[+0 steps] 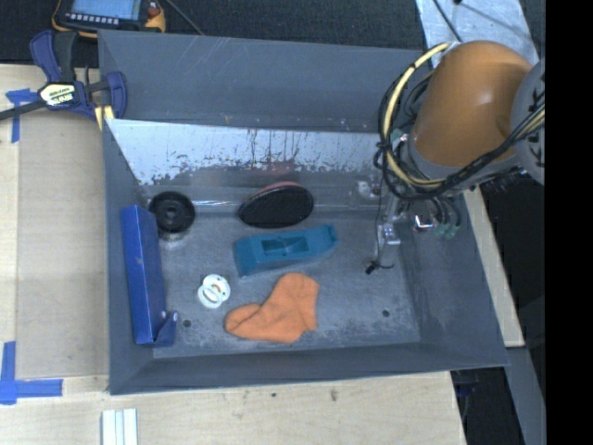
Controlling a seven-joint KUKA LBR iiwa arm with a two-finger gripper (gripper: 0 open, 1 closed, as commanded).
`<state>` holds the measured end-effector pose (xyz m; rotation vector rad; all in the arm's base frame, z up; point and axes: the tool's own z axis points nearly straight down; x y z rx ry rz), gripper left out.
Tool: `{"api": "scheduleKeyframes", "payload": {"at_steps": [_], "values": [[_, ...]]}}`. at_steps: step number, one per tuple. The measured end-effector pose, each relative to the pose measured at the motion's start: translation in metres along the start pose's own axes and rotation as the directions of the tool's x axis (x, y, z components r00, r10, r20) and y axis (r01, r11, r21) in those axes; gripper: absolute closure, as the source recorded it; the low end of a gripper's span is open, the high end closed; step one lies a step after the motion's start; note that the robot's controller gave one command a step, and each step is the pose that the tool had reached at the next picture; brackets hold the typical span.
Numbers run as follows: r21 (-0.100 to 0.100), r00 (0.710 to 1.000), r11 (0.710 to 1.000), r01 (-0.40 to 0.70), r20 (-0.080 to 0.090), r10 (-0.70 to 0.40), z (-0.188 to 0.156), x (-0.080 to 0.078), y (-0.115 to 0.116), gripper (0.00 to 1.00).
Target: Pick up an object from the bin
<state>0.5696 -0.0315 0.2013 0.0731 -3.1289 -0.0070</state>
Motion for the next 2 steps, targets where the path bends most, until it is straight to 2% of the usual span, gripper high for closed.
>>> {"api": "scheduleKeyframes", "payload": {"at_steps": [1,2], "values": [[0.007,0.998,0.999,-0.046,0.034,0.046,-0.017,-0.012,0.006,0.0],[0.004,0.999,0.999,-0.041,0.019,0.041,0.05,-0.002,0.021,0.0]]}}
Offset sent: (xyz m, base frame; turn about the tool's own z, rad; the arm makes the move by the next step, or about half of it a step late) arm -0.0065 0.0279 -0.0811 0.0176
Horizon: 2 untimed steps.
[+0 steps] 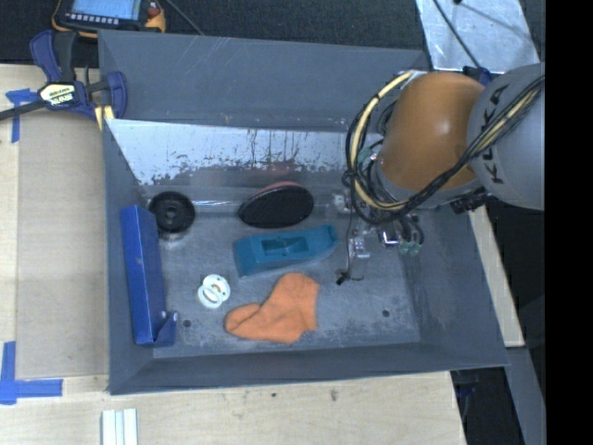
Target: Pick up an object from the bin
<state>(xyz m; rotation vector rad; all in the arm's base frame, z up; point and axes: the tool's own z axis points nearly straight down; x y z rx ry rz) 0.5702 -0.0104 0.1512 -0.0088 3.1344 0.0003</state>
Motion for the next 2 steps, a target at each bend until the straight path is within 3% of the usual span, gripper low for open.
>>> {"api": "scheduleKeyframes", "payload": {"at_steps": [1,2], "values": [[0.0,1.0,1.0,0.027,-0.006,-0.027,0.033,-0.017,0.003,0.0],[0.001,1.0,1.0,0.011,-0.01,-0.011,0.081,-0.044,0.011,1.0]]}}
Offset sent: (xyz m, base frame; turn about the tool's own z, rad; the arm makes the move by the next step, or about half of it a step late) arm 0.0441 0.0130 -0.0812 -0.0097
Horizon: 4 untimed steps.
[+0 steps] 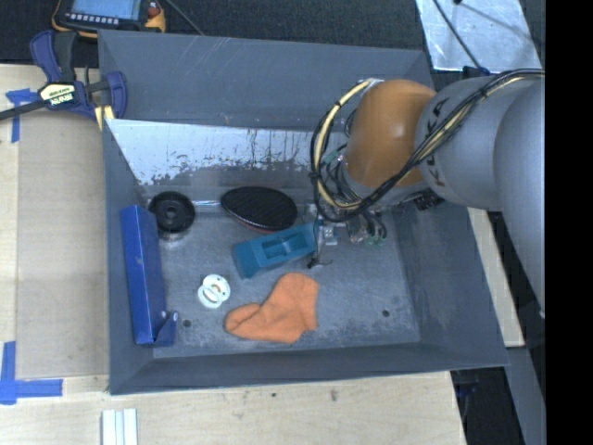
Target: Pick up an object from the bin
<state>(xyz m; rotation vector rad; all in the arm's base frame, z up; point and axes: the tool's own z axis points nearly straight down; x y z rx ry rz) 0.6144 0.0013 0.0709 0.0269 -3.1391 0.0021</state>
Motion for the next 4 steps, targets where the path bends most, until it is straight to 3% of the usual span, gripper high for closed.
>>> {"api": "scheduleKeyframes", "payload": {"at_steps": [1,2,3,4], "values": [[0.0,1.0,1.0,0.0,0.0,0.0,0.0,0.0,0.0,1.0],[0.0,1.0,1.0,0.002,-0.01,-0.002,-0.052,0.043,0.015,1.0],[-0.002,1.0,1.0,0.007,-0.009,-0.007,-0.067,0.048,0.017,1.0],[0.004,0.989,0.989,0.147,0.017,-0.147,-0.076,0.04,0.021,1.0]]}}
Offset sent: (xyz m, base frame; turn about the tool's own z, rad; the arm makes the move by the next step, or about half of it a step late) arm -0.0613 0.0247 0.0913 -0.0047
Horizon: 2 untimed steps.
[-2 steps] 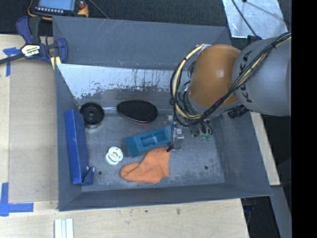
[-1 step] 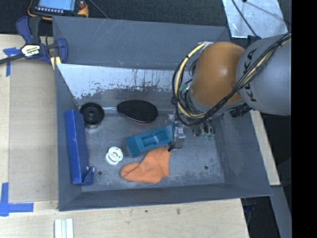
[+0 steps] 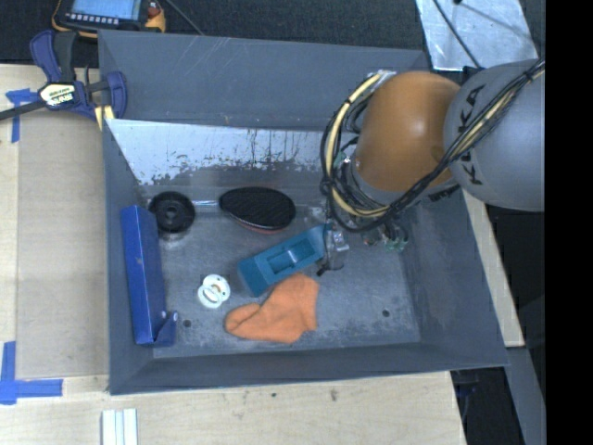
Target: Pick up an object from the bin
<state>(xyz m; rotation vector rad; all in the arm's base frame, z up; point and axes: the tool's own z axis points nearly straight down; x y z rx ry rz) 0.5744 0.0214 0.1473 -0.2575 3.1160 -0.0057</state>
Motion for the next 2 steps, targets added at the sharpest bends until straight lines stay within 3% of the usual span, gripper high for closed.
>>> {"api": "scheduleKeyframes", "payload": {"at_steps": [1,2], "values": [[-0.008,0.974,0.974,0.227,-0.013,-0.227,0.043,0.039,0.005,1.0],[-0.005,0.998,0.998,0.061,-0.015,-0.061,-0.074,0.051,0.008,1.0]]}}
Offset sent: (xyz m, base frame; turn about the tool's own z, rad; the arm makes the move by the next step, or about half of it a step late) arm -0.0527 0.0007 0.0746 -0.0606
